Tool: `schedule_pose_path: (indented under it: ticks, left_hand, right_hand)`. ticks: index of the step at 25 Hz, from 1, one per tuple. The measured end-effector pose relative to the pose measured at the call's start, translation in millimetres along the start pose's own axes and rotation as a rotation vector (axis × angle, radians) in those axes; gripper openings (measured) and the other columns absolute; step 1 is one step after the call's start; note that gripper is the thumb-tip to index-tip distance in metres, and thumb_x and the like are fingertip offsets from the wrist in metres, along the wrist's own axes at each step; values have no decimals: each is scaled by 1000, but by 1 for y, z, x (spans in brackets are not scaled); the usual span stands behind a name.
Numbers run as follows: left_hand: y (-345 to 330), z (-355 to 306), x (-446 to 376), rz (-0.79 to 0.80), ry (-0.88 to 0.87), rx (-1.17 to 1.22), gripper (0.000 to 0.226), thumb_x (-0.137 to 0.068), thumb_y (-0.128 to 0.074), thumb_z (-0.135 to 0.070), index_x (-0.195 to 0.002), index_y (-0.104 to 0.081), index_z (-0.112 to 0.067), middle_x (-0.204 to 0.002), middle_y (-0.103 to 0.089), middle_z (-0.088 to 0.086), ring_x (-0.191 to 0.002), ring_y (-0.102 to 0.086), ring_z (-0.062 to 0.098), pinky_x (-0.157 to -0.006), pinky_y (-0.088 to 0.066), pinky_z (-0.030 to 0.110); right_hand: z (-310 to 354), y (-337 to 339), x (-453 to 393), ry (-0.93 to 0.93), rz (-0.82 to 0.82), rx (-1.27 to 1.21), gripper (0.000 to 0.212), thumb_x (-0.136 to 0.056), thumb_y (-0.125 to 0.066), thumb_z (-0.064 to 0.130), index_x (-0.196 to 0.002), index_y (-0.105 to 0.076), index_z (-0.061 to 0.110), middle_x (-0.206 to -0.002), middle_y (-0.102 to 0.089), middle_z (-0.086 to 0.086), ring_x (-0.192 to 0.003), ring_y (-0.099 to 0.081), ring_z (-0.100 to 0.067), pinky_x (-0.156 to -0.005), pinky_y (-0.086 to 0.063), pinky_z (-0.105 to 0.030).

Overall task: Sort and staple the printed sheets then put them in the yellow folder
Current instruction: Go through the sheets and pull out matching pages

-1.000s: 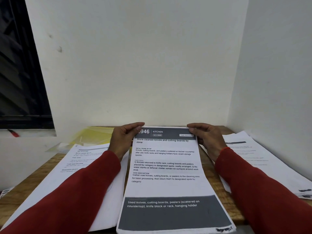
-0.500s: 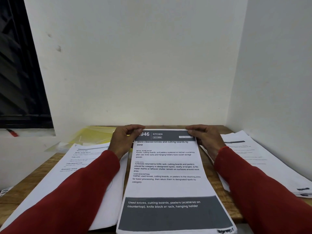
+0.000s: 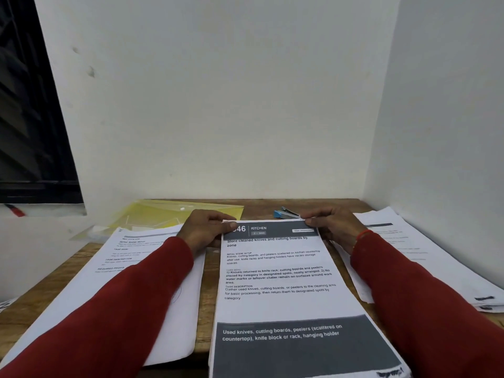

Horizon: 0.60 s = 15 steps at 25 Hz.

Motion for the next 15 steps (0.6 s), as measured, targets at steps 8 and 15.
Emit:
schedule_pose_path:
  ticks: [8,15]
  left_hand:
    - [-3,6,-3,-9,33,-7,16,-81,-78,-3,-96,-75,1,-88,-74,20,-63,-71,15,-54,-58,25]
    - [-1,6,-8,-62,-59,-34,10,-78,-82,-8,-87,-78,-9,-83,-77,13,-73,-73,23,-68,-60,34]
  right_hand:
    - [-3,5,-3,8,-27,91,15,-82,-69,-5,-92,-73,6,-84,-69,-12,-73,-60,-17,-58,-48,-19]
    - [33,-2,-65,55,-109,1034,52,-84,-71,46,-123,-63,12,-122,-63,-5,-116,-57,-22,-92,-40,-25]
Point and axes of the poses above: each hand's wrist, its own x-axis away from the middle knuckle, its own y-axis out of the back of the hand, z = x × y, the point moved 5 cm from there along -x, towards the middle knuckle
